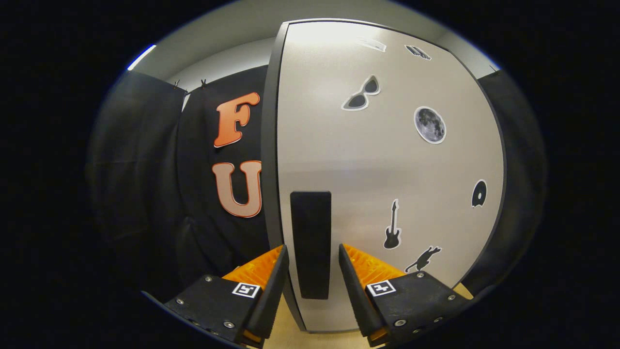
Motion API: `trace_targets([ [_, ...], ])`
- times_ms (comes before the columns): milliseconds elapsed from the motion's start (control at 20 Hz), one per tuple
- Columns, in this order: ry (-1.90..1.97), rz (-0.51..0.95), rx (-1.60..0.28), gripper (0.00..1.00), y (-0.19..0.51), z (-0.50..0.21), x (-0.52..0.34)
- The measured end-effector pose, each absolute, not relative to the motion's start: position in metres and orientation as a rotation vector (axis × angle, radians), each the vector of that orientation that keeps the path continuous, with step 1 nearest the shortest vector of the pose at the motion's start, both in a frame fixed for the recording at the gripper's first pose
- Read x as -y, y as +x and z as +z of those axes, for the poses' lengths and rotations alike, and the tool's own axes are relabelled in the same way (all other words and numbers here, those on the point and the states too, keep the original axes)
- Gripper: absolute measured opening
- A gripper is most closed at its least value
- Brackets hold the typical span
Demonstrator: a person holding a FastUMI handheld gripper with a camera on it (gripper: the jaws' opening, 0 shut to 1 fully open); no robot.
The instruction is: Open the shoe cabinet door, grab the shoes and put them into the shoe cabinet, then close the shoe cabinet door.
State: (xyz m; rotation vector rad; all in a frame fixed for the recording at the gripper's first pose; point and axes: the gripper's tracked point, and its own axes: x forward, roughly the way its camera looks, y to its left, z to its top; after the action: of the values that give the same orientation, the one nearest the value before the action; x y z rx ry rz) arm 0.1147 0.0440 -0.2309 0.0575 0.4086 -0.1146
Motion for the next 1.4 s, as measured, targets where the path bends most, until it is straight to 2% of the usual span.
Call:
trace_targets([
  [50,0.064,-0.131,-0.381,0.62,0.118,-0.229,-0.045],
  [100,0.071,-0.137,-0.380,0.53,0.118,-0.231,-0.048],
  [150,0.076,-0.134,-0.375,0.49,0.119,-0.231,-0.052],
  [200,0.079,-0.138,-0.378,0.39,0.118,-0.230,-0.051],
  [500,0.116,-0.106,-0.419,0.22,0.099,-0.227,-0.053],
  [700,0.157,-0.071,-0.398,0.20,0.066,-0.212,-0.050],
  [1000,0.150,-0.125,-0.363,0.19,-0.014,-0.192,-0.017],
  [1400,0.122,-0.134,-0.384,0.18,-0.070,-0.172,0.021],
])
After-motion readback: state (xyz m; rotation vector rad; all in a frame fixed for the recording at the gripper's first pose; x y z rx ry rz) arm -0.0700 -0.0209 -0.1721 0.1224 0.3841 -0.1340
